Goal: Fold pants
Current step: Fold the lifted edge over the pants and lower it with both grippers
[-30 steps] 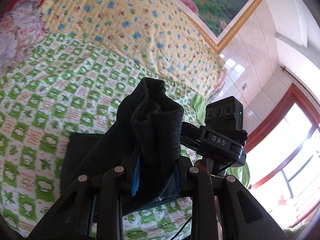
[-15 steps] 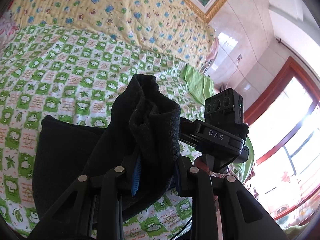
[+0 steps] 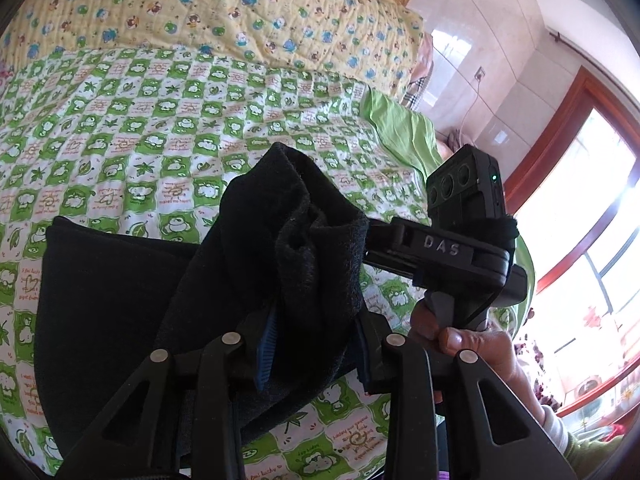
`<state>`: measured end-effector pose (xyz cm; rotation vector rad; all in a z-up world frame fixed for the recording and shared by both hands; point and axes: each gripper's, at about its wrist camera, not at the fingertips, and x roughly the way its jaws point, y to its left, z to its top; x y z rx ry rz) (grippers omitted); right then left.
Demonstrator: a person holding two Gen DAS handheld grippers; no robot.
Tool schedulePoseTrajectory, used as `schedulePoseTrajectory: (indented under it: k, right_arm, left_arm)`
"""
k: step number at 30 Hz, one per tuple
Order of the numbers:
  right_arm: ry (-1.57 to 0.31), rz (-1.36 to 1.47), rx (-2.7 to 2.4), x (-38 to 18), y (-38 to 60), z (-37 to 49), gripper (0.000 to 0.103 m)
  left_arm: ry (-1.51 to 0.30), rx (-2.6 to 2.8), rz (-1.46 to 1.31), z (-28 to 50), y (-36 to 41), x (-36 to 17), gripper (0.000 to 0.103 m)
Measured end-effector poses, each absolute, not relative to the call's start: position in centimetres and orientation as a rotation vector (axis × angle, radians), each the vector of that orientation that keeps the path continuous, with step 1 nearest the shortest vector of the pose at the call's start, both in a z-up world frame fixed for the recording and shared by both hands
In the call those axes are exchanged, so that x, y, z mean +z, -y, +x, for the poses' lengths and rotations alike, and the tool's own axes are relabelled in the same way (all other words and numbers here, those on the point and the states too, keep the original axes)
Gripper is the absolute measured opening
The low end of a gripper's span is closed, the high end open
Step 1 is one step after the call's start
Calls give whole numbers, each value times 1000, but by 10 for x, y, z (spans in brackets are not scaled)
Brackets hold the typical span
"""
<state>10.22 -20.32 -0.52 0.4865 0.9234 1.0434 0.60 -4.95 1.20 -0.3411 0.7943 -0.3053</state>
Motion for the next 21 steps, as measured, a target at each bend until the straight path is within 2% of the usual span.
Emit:
schedulePoseTrajectory:
  k: [3, 6, 7, 8, 9, 10, 11, 13, 16, 21]
  right_arm:
    - [-907, 508, 1012, -5, 215, 100, 26]
    - [-900, 498, 976, -3, 223, 96, 26]
    - [-899, 491, 966, -3, 225, 93, 26]
    - [-897, 482, 955, -1, 226, 91, 26]
    - [-895, 469, 940, 0, 228, 88, 26]
    - [-893, 455, 919, 2, 229, 85, 31]
    - [-891, 437, 892, 3, 231, 82, 42]
    - [-883, 402, 829, 5, 236, 75, 54]
    - [-880, 368, 733, 8, 245, 68, 66]
    - [-868, 403, 639, 11, 266, 61, 69]
  left_arm:
    - [-808, -313, -330, 8, 54, 5, 32]
    - [-810, -323, -324, 8, 59, 2, 38]
    - [-810, -330, -323, 8, 60, 2, 43]
    - [-809, -346, -328, 8, 62, 2, 53]
    - [-812, -365, -337, 8, 62, 2, 56]
    - [-813, -380, -349, 9, 63, 2, 60]
    - [-813, -387, -353, 8, 65, 2, 61]
    - [-812, -394, -342, 8, 67, 2, 62]
    - [-817, -411, -340, 6, 67, 2, 62]
    - [-806, -423, -372, -3, 58, 8, 64]
